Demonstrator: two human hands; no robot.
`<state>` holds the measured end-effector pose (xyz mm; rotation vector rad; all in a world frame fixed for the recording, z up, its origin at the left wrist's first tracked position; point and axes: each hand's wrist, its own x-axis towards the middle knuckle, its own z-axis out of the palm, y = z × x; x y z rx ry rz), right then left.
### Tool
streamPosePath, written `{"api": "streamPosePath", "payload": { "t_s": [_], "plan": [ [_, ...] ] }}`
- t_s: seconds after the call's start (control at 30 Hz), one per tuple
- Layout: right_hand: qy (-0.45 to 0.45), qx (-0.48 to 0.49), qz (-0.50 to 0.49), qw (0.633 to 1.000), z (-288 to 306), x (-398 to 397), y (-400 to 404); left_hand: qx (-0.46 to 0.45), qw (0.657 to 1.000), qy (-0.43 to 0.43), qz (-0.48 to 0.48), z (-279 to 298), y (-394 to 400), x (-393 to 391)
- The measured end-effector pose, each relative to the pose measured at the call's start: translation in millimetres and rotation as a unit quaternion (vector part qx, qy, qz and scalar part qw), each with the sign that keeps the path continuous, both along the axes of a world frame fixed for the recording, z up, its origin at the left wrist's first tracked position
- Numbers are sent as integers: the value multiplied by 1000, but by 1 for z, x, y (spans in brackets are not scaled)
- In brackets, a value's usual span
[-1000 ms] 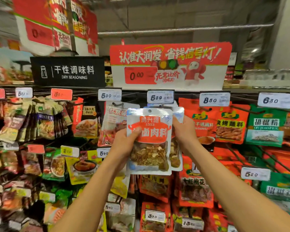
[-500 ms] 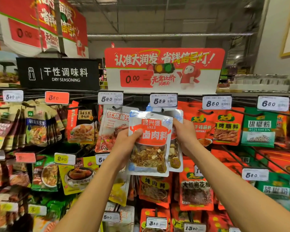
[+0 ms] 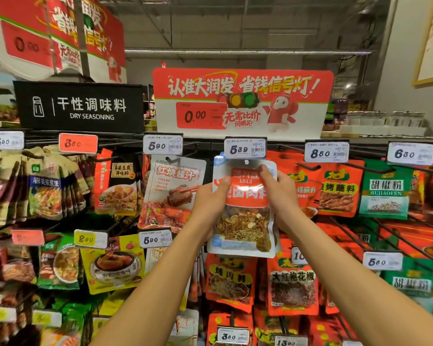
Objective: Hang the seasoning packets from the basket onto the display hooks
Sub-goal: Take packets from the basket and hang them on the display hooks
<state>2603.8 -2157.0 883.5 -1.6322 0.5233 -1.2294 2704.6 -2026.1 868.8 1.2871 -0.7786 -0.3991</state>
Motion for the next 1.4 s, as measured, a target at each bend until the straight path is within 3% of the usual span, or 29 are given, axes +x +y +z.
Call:
{"api": "streamPosePath", "payload": {
  "t_s": [0.23,0.43,0.57,0.67,0.77,0.87,0.97,1.07,1.4],
  "plan": [
    [29,3,-17,999,-2,6,-3,9,999,35,13,-1,3,4],
    [34,11,35,999,-22,-10,7,19,989,-95,114,-10,19,1],
    [95,-5,56,994,-56,-31,14,76,987,-138,37,-41,38,9],
    [91,7,39,995,-69,-33,16,84,985,-146,29,-53,38,15],
    [84,4,-10,996,-59,-20,9,88,987,-131,37,-48,27,18],
    [95,61,-41,993,-42,2,-11,100,985,-117,78,-33,4,27],
    [119,98,-32,987,-31,25,-31,167,964,-157,135,-21,-24,39],
    [140,121,-40,982,-28,38,-48,203,958,-135,153,-22,-47,48],
    [178,44,-44,982,-40,19,-46,223,944,-163,179,-32,-45,41]
  ]
}}
